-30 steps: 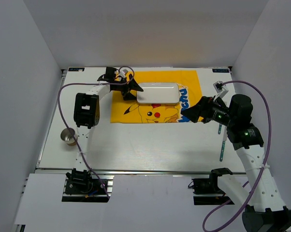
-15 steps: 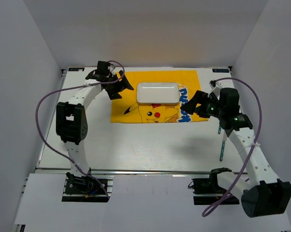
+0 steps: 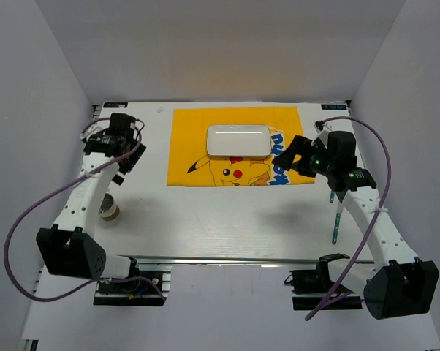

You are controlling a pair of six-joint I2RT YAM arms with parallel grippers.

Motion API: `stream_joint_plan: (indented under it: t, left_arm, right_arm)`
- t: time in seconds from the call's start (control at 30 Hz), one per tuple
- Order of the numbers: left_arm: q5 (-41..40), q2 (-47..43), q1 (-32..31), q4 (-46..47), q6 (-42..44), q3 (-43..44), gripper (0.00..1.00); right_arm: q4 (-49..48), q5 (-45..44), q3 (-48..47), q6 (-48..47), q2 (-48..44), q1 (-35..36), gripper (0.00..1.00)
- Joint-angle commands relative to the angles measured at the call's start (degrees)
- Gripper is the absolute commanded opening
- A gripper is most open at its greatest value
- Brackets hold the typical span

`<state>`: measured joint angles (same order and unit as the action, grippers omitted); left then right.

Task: Set the dinner table for one person

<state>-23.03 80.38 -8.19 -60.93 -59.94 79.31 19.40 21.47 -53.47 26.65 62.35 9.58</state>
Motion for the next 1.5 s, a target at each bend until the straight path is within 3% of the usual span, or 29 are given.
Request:
stream_joint_plan:
  t: [0.0,0.1,0.33,0.83,1.03,1.1,1.2,1.23,1.27,1.37,1.47]
  left_arm:
    - [-12.72,-4.42,2.46,-13.06,-11.23,-3.89,0.98]
    - [-17.82,-9.51,3.70,-19.04,-16.68,-5.39,0.98]
    - [-22.58,-17.00,5.63,-17.92,-20.91,-14.60,0.98]
    - [-19.17,-14.11,12.76,6.06,-22.41,-33.94,0.98]
    - [-16.79,-10.16,15.04,12.67,-21.27,-37.99,0.91]
    - [-16.35,-8.49,15.65,14.34,-20.57,-38.17,0.85]
    - [-15.38,-8.04,15.66,15.13,-18.55,-36.95,0.33]
    - [-15.21,-8.13,15.66,14.96,-17.67,-36.34,0.05]
    - [-15.55,-7.70,15.66,14.00,-15.75,-34.15,0.00]
    - [-13.55,-6.12,14.07,15.12,-7.87,-29.41,0.00]
    - [1.72,-3.48,12.15,23.88,5.08,-28.25,0.00]
  right_arm:
    - [-4.89,4.01,1.26,0.33,0.66,0.70,0.89]
    - [-5.77,6.29,1.79,-0.11,1.63,1.84,0.89]
    - [-10.51,12.34,3.46,1.47,4.10,4.39,0.89]
    - [-13.77,15.09,3.81,0.33,6.47,10.45,0.89]
    - [-14.04,14.04,3.29,0.06,7.96,11.68,0.89]
    - [-13.86,13.42,2.85,-0.02,8.32,11.95,0.89]
    - [-13.34,11.66,1.28,-0.46,9.28,12.56,0.89]
    - [-12.55,11.14,0.57,-0.72,9.89,12.91,0.89]
    - [-11.93,9.57,-0.66,-1.42,10.25,13.61,0.89]
    - [-10.70,6.06,-2.77,-1.96,12.35,15.28,0.89]
    - [-8.16,0.27,-7.60,-2.83,15.51,17.04,0.87]
